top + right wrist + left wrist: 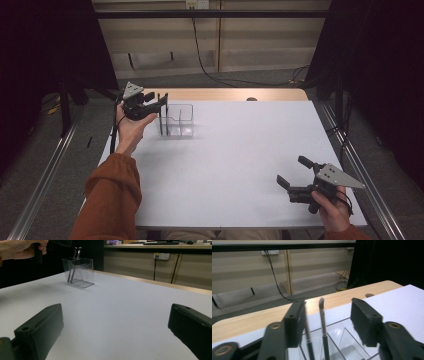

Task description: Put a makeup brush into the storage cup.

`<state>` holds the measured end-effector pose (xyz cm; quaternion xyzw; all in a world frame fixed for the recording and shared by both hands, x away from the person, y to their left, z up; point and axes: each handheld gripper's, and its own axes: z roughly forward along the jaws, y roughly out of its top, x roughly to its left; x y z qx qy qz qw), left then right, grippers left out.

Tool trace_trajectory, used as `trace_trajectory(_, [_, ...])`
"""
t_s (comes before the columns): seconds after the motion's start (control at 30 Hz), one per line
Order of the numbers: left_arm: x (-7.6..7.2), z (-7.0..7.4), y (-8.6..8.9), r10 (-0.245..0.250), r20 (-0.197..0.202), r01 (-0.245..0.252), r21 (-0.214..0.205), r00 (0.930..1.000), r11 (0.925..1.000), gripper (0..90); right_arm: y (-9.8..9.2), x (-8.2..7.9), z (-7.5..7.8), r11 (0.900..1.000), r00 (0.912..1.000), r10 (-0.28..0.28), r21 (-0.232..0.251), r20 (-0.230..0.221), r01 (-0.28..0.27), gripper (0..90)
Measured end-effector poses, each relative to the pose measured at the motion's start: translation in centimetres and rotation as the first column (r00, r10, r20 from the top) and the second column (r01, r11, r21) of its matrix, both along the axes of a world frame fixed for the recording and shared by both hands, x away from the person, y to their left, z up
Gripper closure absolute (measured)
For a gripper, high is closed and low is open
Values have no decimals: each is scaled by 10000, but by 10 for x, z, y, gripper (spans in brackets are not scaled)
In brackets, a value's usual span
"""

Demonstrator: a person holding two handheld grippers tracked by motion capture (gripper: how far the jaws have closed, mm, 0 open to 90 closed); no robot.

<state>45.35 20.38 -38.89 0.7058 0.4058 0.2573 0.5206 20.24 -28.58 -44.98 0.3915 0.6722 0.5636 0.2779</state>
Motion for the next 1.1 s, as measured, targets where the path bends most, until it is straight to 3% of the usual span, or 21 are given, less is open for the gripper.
trace_trajectory(0.23, [1,-1,-1,56,88,-56,-26,9999,10000,259,0,0,0,10000,10000,-5,-14,-7,5,0])
trace_trajectory(0.3, [1,-1,0,-44,16,44,-277,10000,9996,212,-1,1,-1,10000,10000,-23,1,-36,23,0])
trace_trajectory(0.53, [1,1,-1,-85,169,94,-519,9998,9986,62,-4,1,-2,9999,9999,-138,69,-74,139,0])
trace_trajectory(0.7, [-1,1,-1,-401,112,409,-800,9991,9960,24,-3,1,-2,9999,9999,-117,91,-74,118,0])
trace_trajectory(1.1, [-12,8,-7,-957,199,967,-553,9952,9938,25,-3,3,-2,9999,9999,-100,103,-43,100,0])
